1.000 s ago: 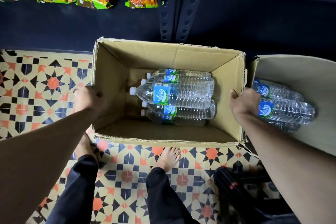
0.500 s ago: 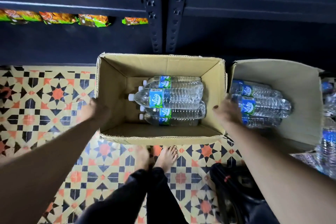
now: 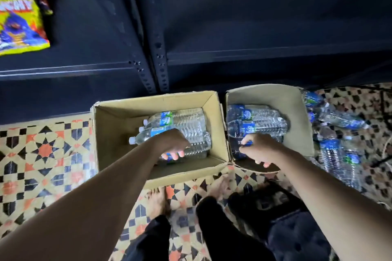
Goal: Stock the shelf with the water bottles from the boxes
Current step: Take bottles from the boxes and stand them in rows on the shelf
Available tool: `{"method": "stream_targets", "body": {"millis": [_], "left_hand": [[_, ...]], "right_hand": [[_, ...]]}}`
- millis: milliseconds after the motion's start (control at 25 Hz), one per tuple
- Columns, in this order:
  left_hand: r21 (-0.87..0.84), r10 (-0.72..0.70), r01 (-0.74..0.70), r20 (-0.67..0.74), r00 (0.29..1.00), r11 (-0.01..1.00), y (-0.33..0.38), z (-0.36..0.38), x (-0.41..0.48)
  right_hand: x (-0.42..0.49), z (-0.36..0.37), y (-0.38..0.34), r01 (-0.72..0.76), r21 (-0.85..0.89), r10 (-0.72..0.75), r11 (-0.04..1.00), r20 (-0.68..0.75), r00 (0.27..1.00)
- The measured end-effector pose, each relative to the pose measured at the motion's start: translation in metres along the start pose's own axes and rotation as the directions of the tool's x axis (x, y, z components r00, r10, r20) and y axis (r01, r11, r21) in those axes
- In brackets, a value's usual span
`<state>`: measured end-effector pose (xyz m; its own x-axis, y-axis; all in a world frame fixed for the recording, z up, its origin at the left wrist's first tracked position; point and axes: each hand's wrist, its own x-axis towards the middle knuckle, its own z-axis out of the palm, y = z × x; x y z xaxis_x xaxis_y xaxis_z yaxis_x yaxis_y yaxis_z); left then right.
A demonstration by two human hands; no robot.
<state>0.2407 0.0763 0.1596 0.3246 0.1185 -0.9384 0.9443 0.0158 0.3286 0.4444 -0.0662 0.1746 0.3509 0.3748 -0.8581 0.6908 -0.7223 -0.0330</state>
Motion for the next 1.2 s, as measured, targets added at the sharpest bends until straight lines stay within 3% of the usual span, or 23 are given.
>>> {"method": "stream_targets", "body": {"millis": [160, 280, 440, 560, 760, 880, 1040, 1200], "left_hand": [[0.035, -0.014, 0.012, 0.046, 0.999, 0.999, 0.050, 0.018, 0.044], [0.062, 0.021, -0.018, -0.052, 0.998, 0.998, 0.093, 0.031, 0.063], [0.104, -0.013, 0.022, -0.093, 0.996, 0.994, 0.138, 0.061, 0.085], [0.041, -0.036, 0.040, -0.081, 0.996, 0.998, 0.166, 0.076, 0.093], [-0.044, -0.044, 0.042, -0.048, 0.998, 0.998, 0.180, 0.091, 0.111], [0.000, -0.010, 0.010, -0.036, 0.999, 1.000, 0.183, 0.092, 0.113], [-0.027, 0.042, -0.042, -0.027, 0.999, 0.999, 0.199, 0.090, 0.115], [-0.112, 0.045, -0.060, -0.131, 0.990, 0.992, 0.208, 0.098, 0.127]], "right_hand": [[0.021, -0.030, 0.044, 0.002, 0.049, -0.007, 0.999, 0.093, 0.996], [0.046, -0.053, 0.077, 0.054, 0.043, -0.059, 0.998, 0.115, 0.992], [0.070, -0.077, 0.113, 0.158, -0.022, -0.151, 0.987, 0.185, 0.971], [0.082, -0.095, 0.135, 0.188, -0.056, -0.170, 0.981, 0.234, 0.957], [0.093, -0.114, 0.149, 0.211, -0.083, -0.181, 0.974, 0.277, 0.944], [0.100, -0.110, 0.147, 0.187, -0.105, -0.145, 0.977, 0.322, 0.936], [0.111, -0.103, 0.144, 0.162, -0.036, -0.142, 0.986, 0.314, 0.939], [0.130, -0.095, 0.153, 0.220, -0.054, -0.194, 0.974, 0.299, 0.934]]}}
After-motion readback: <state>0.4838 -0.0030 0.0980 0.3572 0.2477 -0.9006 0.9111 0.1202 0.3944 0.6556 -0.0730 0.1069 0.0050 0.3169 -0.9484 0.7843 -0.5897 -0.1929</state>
